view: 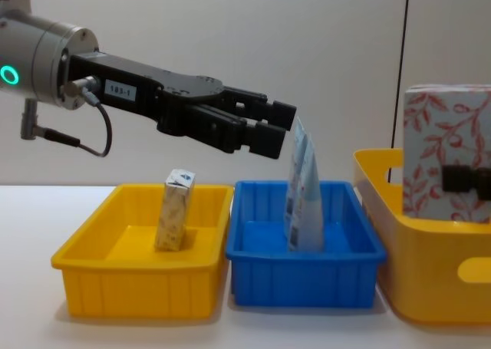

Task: Bimanual collaborative sorting of washing and personal care products

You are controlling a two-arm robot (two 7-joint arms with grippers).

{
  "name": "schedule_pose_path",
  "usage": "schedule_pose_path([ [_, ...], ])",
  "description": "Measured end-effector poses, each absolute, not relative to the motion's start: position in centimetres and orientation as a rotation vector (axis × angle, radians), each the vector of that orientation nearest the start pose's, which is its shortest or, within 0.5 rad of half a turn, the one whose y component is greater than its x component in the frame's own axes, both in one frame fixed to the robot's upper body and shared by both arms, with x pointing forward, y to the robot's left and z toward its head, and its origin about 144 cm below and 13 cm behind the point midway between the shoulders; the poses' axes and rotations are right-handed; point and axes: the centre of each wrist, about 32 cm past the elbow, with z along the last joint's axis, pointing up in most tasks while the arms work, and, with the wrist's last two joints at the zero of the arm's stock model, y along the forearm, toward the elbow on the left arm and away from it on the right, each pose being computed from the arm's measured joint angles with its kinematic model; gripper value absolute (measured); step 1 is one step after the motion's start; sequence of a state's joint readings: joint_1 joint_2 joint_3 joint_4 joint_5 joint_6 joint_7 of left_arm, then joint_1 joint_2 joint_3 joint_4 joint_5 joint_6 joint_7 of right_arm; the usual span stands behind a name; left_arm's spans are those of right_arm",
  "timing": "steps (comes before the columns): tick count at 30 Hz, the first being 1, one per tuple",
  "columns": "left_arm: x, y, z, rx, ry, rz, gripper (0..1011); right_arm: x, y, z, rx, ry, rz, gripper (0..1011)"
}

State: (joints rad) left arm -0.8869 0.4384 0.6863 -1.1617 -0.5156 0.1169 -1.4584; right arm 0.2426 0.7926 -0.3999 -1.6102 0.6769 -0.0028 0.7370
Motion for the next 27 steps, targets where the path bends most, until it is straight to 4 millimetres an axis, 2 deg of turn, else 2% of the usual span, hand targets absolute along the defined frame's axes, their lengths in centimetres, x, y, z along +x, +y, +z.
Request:
schedule_pose_path([
  [12, 63.8, 23.7, 132.6, 0.25, -0.113, -0.218, 1001, 49.7, -34.3, 122.9, -0.137, -0.055, -0.711, 351],
  [27, 63.8, 23.7, 132.6, 0.25, -0.113, -0.218, 1001, 51.7, -32.4, 122.3, -0.154, -0.036, -0.962, 350],
])
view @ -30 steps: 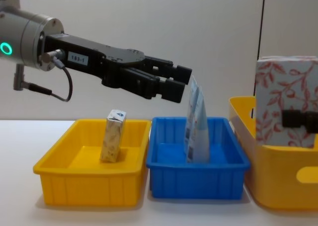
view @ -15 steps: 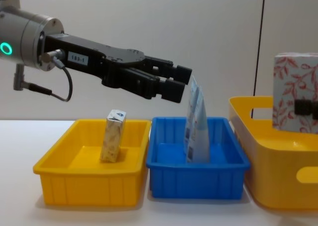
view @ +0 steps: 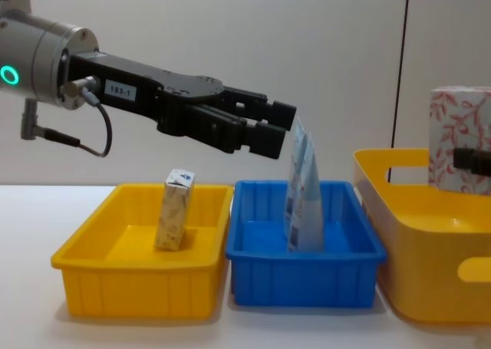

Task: Bimanual collaborative sorting of washing and personal care products

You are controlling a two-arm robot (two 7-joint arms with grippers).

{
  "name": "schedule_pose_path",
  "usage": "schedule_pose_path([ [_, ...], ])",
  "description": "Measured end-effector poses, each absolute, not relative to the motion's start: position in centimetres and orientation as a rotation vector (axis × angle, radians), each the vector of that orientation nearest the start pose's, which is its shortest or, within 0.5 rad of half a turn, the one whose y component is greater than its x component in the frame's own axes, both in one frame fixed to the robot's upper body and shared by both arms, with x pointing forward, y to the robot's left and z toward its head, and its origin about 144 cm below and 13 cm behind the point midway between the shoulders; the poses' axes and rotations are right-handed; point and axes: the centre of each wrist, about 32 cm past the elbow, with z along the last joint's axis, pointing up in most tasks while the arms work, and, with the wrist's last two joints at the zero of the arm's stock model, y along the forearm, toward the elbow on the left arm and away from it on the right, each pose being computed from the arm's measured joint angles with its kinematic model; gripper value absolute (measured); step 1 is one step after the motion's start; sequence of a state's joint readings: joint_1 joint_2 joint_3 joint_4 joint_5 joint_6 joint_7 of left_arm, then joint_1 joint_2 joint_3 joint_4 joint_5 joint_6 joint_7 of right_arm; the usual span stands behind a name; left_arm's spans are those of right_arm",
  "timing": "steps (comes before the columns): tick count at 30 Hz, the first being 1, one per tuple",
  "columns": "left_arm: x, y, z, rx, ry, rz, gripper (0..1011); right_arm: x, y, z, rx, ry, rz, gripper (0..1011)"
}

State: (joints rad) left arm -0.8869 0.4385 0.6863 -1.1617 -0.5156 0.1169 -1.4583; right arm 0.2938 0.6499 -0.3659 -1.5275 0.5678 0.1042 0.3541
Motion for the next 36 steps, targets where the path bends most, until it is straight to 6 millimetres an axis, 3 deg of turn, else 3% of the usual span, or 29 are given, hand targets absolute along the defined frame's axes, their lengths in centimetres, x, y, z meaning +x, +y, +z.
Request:
schedule_pose_path([
  [10, 63.8, 23.7, 132.6, 0.25, -0.114, -0.218, 1001, 54.2, -29.8, 121.7, -0.164, -0.007, -1.128, 350],
  [22, 63.8, 23.7, 132.6, 0.25, -0.113, -0.219, 1001, 60.2, -24.9, 121.0, -0.169, 0.049, -1.333, 350],
  [36, 63.8, 23.7, 132.5, 0.25, -0.113, -0.218, 1001, 63.2, -21.8, 121.6, -0.158, 0.065, -1.399, 350],
])
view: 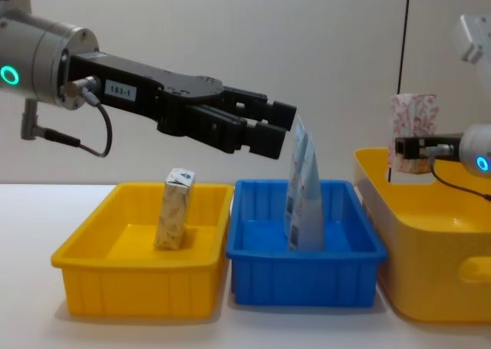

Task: Bimanual collaborative sorting of washing and personal care products

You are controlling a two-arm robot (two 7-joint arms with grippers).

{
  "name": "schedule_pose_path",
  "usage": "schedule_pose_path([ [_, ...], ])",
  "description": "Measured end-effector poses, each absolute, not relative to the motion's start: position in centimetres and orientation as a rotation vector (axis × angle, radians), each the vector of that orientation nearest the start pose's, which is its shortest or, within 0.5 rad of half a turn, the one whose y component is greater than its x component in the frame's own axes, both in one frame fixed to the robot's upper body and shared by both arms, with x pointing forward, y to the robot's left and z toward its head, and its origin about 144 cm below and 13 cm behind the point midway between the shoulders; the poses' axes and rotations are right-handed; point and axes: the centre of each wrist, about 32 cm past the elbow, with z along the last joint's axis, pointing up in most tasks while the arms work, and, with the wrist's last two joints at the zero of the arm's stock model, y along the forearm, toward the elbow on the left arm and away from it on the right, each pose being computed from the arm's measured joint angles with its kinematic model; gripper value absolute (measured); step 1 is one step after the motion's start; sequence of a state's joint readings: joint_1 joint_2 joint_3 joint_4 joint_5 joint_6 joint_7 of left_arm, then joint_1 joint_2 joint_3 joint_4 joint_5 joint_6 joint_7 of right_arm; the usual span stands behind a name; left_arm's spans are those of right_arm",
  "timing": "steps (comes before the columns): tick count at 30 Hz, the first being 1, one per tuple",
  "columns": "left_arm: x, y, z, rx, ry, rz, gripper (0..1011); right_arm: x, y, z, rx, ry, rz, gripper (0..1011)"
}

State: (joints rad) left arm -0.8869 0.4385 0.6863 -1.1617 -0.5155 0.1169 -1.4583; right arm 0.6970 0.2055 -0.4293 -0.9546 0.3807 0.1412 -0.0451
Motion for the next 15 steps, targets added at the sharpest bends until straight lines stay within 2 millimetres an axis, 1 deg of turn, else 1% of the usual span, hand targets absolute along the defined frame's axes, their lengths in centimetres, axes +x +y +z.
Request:
schedule_pose_path([
  [2, 63.79, 23.68, 132.55, 0.25, -0.114, -0.218, 1002, 63.39, -21.61, 121.64, -0.157, 0.067, -1.401, 357],
  [4, 63.79, 23.68, 132.55, 0.25, -0.113, -0.218, 1001, 63.51, -21.47, 121.73, -0.156, 0.067, -1.404, 390],
  [5, 63.79, 23.68, 132.55, 0.25, -0.113, -0.218, 1001, 63.61, -21.38, 121.82, -0.154, 0.067, -1.407, 453],
  [7, 63.79, 23.68, 132.55, 0.25, -0.114, -0.218, 1001, 63.71, -21.28, 121.92, -0.152, 0.067, -1.409, 495],
  [8, 63.79, 23.68, 132.55, 0.25, -0.113, -0.218, 1001, 63.79, -21.21, 122.01, -0.149, 0.067, -1.411, 557],
  [9, 63.79, 23.68, 132.55, 0.25, -0.113, -0.218, 1001, 63.83, -21.18, 122.06, -0.148, 0.068, -1.412, 573],
  [11, 63.79, 23.68, 132.55, 0.25, -0.113, -0.218, 1001, 63.91, -21.11, 122.2, -0.144, 0.068, -1.415, 662],
  [14, 63.79, 23.68, 132.55, 0.25, -0.113, -0.218, 1001, 63.99, -21.08, 122.38, -0.138, 0.068, -1.42, 723],
  [15, 63.79, 23.68, 132.55, 0.25, -0.113, -0.218, 1001, 63.99, -21.07, 122.41, -0.137, 0.068, -1.42, 782],
])
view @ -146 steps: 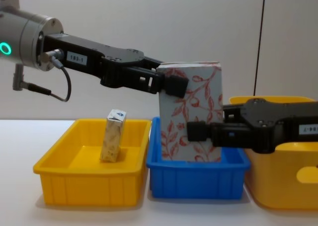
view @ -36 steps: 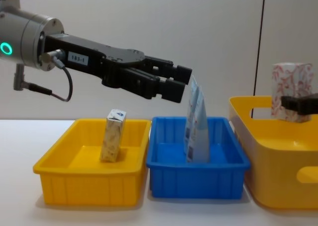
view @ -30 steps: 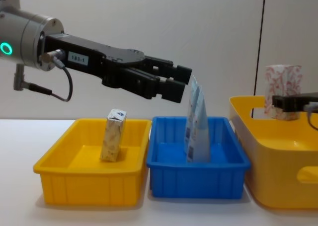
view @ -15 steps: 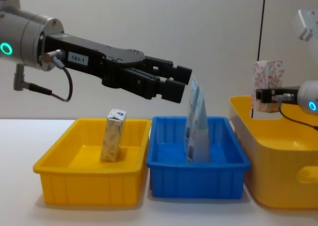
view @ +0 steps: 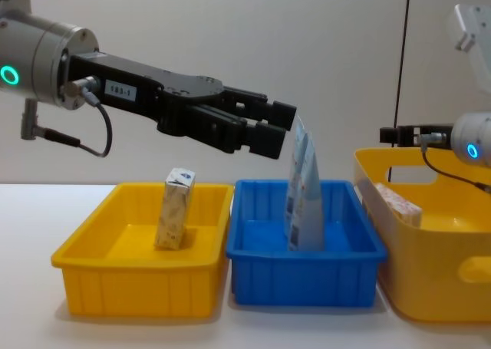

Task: Bimanual collaborative sorting of washing and personal care products

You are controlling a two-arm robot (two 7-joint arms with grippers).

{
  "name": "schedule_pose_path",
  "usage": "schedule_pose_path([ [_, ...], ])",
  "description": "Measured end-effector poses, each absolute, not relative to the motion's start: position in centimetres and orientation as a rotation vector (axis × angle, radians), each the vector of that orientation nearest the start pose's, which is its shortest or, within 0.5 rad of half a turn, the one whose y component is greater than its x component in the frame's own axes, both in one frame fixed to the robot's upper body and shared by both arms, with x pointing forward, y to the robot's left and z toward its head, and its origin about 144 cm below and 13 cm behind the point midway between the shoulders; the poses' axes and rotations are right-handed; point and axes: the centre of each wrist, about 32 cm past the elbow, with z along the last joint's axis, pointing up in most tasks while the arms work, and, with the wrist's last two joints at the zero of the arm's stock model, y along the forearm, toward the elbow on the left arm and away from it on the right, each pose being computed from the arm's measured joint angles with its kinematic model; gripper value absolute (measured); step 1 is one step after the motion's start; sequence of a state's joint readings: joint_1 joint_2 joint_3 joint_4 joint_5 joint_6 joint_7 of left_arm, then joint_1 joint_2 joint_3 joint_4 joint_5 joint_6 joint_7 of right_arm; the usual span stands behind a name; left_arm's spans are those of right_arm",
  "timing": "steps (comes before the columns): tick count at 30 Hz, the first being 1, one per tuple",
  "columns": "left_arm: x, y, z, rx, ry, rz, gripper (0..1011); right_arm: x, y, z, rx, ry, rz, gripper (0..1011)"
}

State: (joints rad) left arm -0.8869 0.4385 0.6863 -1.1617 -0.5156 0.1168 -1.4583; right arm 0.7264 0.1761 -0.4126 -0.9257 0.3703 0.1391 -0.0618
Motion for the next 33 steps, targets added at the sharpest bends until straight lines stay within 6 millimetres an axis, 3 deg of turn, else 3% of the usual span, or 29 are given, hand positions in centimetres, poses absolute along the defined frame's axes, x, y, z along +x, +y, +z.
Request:
schedule_pose_path([
  [9, 63.8, 23.7, 132.5, 0.25, -0.113, -0.218, 1001, 63.5, -20.9, 123.1, -0.111, 0.06, -1.415, 1003],
  [17, 63.8, 23.7, 132.5, 0.25, -0.113, -0.218, 1001, 61.4, -21.2, 123.6, -0.089, 0.05, -1.37, 1003],
  [33, 63.8, 23.7, 132.6, 0.25, -0.113, -0.218, 1001, 53.5, -22.0, 124.3, -0.06, 0.019, -1.25, 1004],
])
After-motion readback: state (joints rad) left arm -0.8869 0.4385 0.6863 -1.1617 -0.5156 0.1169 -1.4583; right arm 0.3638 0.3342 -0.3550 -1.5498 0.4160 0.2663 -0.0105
